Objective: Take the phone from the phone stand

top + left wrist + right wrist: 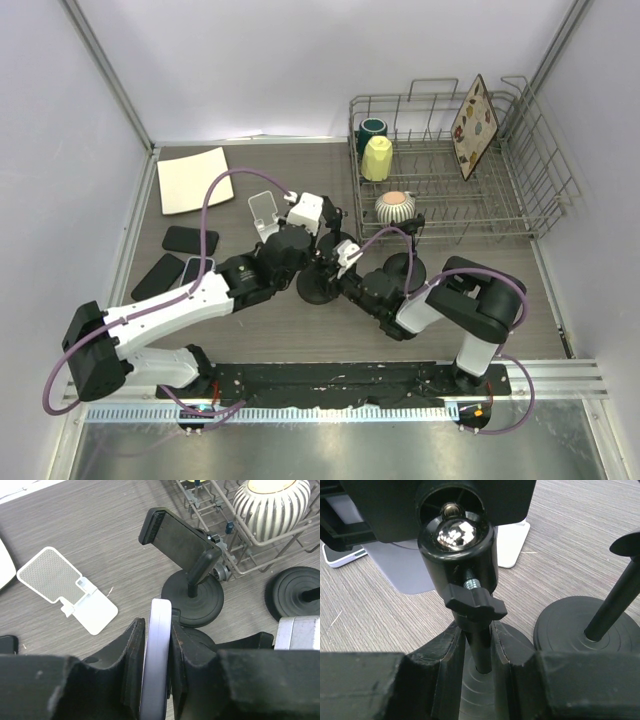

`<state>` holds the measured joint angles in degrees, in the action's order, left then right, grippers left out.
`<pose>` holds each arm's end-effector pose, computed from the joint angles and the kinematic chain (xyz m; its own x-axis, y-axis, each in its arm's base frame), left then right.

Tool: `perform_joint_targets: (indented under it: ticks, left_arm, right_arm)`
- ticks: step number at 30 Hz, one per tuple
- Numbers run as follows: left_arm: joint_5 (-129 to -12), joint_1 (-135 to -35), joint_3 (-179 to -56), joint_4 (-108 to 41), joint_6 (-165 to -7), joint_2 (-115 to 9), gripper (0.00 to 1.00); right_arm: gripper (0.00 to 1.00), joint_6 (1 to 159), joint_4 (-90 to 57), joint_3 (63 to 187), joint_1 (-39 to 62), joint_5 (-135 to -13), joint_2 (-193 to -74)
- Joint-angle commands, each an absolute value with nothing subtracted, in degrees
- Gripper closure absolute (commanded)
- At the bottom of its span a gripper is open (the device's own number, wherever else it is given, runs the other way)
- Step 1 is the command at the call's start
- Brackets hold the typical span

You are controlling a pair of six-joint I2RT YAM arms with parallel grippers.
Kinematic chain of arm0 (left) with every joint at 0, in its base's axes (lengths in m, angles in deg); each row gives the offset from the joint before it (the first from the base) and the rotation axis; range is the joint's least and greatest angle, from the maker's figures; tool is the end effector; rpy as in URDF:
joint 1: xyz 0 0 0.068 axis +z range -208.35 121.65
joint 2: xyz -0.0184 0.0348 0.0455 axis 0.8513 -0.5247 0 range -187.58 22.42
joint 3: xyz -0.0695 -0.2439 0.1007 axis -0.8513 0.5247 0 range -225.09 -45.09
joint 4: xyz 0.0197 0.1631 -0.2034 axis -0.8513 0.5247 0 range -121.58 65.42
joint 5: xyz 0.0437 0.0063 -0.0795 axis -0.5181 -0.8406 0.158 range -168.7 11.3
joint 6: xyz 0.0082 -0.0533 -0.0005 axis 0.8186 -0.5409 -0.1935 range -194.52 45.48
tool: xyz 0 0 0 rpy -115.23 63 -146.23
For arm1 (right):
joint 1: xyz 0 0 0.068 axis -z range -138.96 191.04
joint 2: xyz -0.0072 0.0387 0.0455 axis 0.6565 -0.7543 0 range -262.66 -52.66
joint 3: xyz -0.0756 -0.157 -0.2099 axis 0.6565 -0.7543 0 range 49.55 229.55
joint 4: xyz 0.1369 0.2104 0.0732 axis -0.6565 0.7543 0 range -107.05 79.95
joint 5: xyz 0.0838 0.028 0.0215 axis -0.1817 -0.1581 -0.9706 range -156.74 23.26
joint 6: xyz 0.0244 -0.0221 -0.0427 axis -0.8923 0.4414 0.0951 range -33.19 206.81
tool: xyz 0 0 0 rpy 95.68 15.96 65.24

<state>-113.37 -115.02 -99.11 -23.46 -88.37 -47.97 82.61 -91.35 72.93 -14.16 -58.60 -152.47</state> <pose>0.1694 -0.2206 0.3080 -0.3176 0.1246 -0.9400 0.3365 0.9416 0.0111 0.1696 0.2352 0.1455 -0.0747 0.0196 -0.9970 -0.7285 0.6817 0.0679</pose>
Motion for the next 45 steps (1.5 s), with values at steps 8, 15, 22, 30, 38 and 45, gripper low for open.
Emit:
perform_joint_targets:
  ticks: [8,15,22,30,38,45]
  left_arm:
    - [-119.82,-118.82,-98.62,-23.85,-92.08,-48.07,1.0]
    - [-122.29,-121.64,-100.47,-16.37,-96.41,-49.04,1.0]
    - [-121.76,-121.55,-99.32,-19.18,-92.11,-46.22,1.0]
    - [-121.15,-121.46,-100.2,-18.83,-90.17,-46.75,1.0]
    - [-117.9,-121.55,-100.47,-19.18,-88.85,-46.13,1.0]
    - [-117.46,-121.55,-100.99,-16.64,-92.27,-45.34,1.0]
  right_arm:
    - [0.99,80.93,-97.29,74.25,-15.21,-46.89,-153.73]
    - [0.99,80.75,-97.47,73.81,-15.3,-48.27,-153.47]
    - [0.62,79.61,-95.36,72.23,-15.04,-55.66,-146.18]
    - [0.4,81.27,-88.33,73.72,-14.77,-61.55,-138.01]
    - [0.59,82.51,-83.93,75.65,-13.81,-62.88,-137.56]
    - [0.99,82.16,-84.72,74.86,-13.37,-55.07,-139.23]
